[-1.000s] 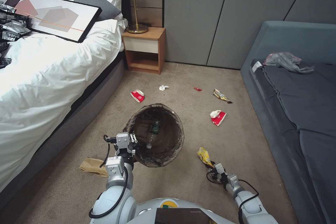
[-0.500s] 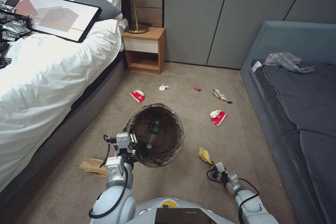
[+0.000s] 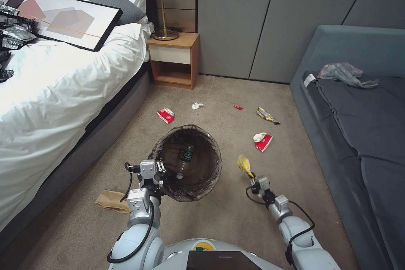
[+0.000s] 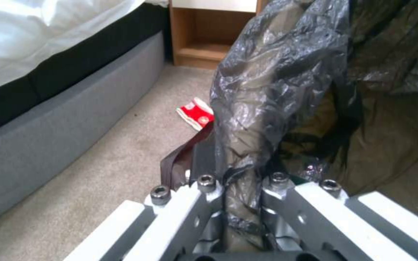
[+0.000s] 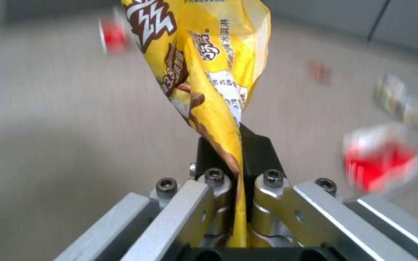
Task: Pick up the trash bin, then pick up the garbage from the floor and place it into the trash bin.
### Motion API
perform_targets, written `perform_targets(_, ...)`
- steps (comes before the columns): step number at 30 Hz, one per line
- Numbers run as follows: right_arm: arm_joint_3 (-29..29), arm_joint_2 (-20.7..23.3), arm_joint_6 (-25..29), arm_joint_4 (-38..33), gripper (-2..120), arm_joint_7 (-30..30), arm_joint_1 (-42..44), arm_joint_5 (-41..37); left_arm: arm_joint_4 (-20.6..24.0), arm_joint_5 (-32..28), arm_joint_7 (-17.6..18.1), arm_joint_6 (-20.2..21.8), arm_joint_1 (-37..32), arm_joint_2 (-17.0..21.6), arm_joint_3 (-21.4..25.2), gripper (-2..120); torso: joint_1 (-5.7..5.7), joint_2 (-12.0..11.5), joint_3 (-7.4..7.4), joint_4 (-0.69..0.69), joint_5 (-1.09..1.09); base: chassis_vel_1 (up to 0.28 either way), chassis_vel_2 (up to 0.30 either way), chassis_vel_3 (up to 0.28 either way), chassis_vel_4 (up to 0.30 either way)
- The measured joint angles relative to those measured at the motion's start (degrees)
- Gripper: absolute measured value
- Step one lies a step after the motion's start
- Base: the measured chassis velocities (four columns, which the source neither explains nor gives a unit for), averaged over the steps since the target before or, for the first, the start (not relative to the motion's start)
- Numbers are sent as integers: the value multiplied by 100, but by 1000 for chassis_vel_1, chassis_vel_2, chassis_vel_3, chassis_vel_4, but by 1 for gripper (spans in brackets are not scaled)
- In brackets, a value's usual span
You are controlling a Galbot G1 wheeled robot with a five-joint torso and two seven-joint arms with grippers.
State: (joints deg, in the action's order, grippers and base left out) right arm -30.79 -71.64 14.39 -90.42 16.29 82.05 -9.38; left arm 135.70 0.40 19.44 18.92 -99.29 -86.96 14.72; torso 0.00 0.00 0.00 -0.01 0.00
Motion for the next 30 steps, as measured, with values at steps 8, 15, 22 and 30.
perform_targets(8, 195, 26, 227, -2216, 0, 552, 153, -1331, 0, 0, 0, 0, 0, 0, 0, 2, 0, 0, 0, 1, -1, 0, 0, 0, 0)
perform_targets(15, 641, 338, 242, -3445, 0, 1536, 638, -1812, 0, 0, 0, 0, 0, 0, 0, 2, 0, 0, 0, 0, -1, 0, 0, 0, 0)
perform_targets(22, 1222, 684, 269, -3553, 0, 2011, 864, -1582, 0, 0, 0, 0, 0, 0, 0, 2, 0, 0, 0, 1, 0, 0, 0, 0, 0)
perform_targets(30, 1645, 769, 265, -3136, 0, 1994, 661, -1314, 0, 0, 0, 0, 0, 0, 0, 2, 0, 0, 0, 2, 1, 0, 0, 0, 0)
